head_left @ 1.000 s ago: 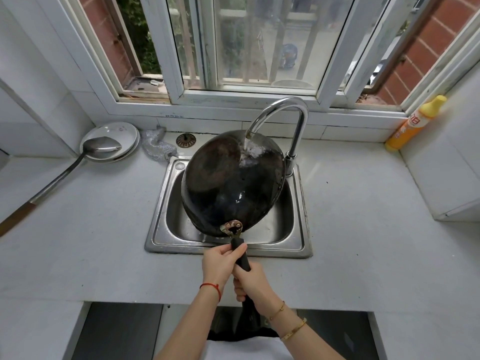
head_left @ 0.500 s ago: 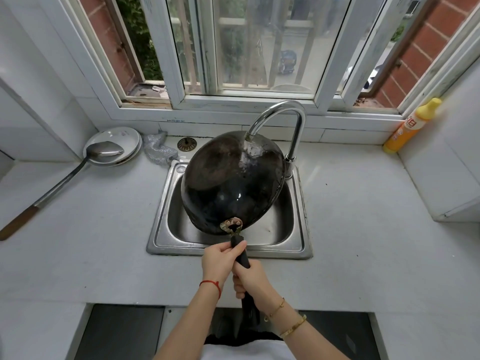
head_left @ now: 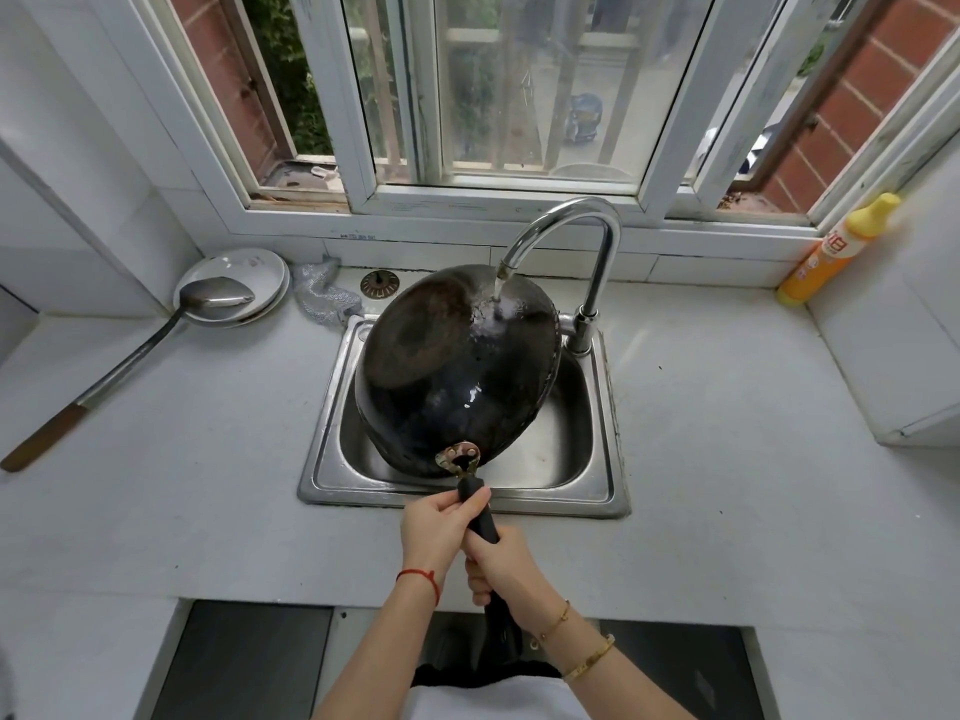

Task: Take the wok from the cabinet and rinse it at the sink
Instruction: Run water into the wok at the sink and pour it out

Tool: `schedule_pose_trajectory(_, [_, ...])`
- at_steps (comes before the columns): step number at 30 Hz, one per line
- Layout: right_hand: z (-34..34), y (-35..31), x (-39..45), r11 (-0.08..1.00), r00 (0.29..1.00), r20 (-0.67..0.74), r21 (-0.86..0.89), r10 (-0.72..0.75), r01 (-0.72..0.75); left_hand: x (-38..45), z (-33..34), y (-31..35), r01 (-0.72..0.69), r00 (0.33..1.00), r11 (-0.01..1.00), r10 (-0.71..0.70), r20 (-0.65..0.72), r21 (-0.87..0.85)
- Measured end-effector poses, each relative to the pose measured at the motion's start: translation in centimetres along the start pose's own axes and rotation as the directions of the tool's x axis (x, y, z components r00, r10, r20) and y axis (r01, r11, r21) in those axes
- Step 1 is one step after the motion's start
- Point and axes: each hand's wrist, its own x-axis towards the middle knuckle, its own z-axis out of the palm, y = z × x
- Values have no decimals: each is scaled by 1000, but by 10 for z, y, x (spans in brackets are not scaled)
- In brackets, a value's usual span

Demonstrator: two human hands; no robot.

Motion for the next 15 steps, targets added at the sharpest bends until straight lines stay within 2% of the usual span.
schedule_pose_trajectory(15, [-16,-2,-5,999,997,-68,32,-21,23,0,20,8,-11,997,999,8,83,33])
